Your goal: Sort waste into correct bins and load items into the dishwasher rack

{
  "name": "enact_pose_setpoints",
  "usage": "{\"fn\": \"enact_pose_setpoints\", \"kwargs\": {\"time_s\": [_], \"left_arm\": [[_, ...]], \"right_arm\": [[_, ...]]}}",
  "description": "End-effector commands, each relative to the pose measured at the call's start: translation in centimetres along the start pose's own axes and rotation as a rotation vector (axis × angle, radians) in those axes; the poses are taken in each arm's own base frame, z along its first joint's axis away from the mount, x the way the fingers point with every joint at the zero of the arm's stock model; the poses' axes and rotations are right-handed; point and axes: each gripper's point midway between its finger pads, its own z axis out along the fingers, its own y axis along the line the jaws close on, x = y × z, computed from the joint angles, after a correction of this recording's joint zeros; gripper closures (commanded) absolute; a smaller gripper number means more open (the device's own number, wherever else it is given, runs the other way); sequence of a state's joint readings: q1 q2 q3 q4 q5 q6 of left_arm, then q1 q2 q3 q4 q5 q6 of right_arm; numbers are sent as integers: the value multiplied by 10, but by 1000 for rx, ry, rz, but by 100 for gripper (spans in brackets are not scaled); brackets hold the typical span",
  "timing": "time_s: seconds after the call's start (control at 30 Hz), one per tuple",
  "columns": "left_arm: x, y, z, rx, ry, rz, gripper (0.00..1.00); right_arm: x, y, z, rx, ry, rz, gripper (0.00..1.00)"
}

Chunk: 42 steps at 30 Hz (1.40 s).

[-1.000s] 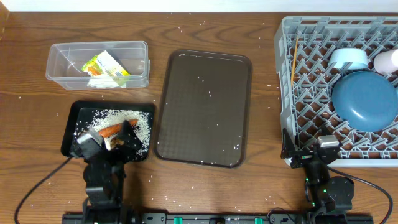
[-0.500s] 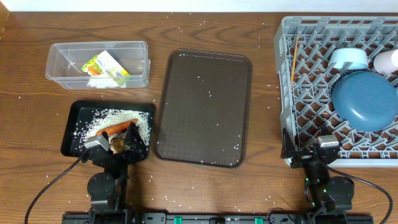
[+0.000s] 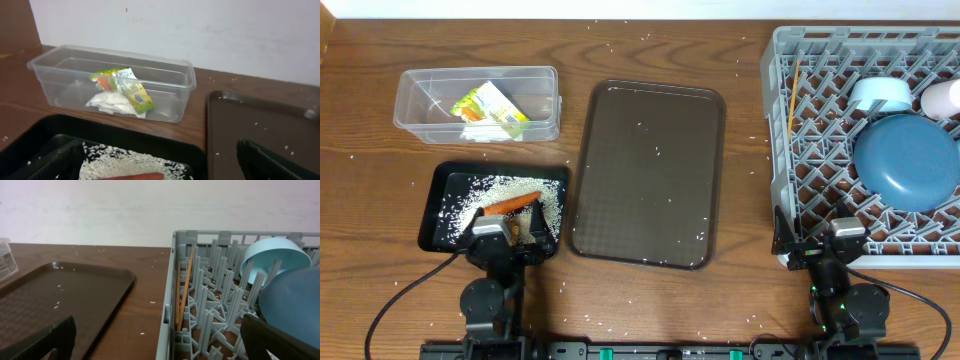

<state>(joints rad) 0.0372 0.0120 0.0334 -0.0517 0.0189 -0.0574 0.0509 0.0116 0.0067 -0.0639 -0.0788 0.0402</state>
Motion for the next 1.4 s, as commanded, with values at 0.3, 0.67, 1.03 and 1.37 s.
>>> {"fn": "enact_pose_setpoints", "kwargs": {"time_s": [0.3,0.67,1.03,1.37], "left_arm": [[23,7,3,-32,67,117,2],[22,7,3,-31,64,117,2],[16,6,2,-30,35,115,2],[16,6,2,-30,38,115,2]], "right_arm": [[0,-2,0,8,-1,-11,1],[0,-2,0,8,-1,-11,1],[0,-2,0,8,-1,-11,1],[0,-2,0,8,-1,-11,1]]}}
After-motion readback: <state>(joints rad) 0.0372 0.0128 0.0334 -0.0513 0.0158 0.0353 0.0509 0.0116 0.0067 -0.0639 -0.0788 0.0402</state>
